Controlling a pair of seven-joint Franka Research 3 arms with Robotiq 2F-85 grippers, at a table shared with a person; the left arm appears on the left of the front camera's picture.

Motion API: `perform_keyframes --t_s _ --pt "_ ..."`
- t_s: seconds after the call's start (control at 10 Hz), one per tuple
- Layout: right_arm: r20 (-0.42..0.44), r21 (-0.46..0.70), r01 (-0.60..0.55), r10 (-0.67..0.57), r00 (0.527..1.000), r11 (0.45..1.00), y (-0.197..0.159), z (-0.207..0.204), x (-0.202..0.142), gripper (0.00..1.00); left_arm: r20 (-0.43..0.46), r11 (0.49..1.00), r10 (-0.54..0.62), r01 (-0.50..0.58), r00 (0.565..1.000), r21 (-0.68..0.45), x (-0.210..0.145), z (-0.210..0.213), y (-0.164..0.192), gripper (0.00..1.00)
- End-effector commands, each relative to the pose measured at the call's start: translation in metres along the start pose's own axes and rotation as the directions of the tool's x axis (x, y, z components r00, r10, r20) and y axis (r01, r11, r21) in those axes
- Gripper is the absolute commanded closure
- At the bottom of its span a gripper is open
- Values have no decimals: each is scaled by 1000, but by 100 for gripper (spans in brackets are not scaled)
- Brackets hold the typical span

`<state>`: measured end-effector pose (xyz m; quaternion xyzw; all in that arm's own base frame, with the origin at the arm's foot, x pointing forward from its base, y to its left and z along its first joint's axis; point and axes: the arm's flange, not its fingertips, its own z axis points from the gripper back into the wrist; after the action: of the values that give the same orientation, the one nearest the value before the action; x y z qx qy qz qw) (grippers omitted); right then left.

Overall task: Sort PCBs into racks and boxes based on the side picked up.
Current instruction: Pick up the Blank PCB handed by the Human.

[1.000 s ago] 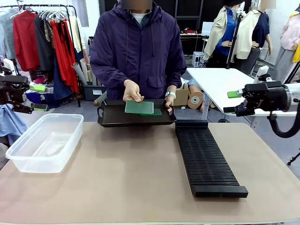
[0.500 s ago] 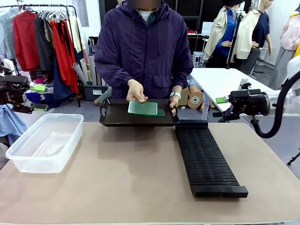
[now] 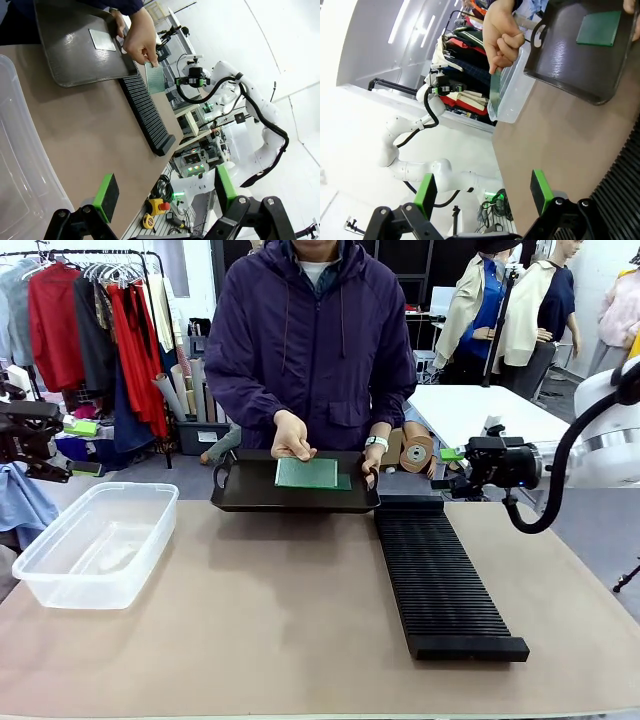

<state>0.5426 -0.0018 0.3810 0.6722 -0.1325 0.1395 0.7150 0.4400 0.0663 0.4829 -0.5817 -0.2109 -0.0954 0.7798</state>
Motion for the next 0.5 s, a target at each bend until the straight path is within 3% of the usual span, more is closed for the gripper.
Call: perform_keyframes --t_s 0.0,0.4 --pt "8 44 -18 17 1000 999 -7 -15 14 0 1 1000 9 -9 1000 0 0 1 -1 0" --pt "-54 45 21 -18 998 999 -34 -52 32 0 1 1000 9 -9 1000 0 0 1 -1 0"
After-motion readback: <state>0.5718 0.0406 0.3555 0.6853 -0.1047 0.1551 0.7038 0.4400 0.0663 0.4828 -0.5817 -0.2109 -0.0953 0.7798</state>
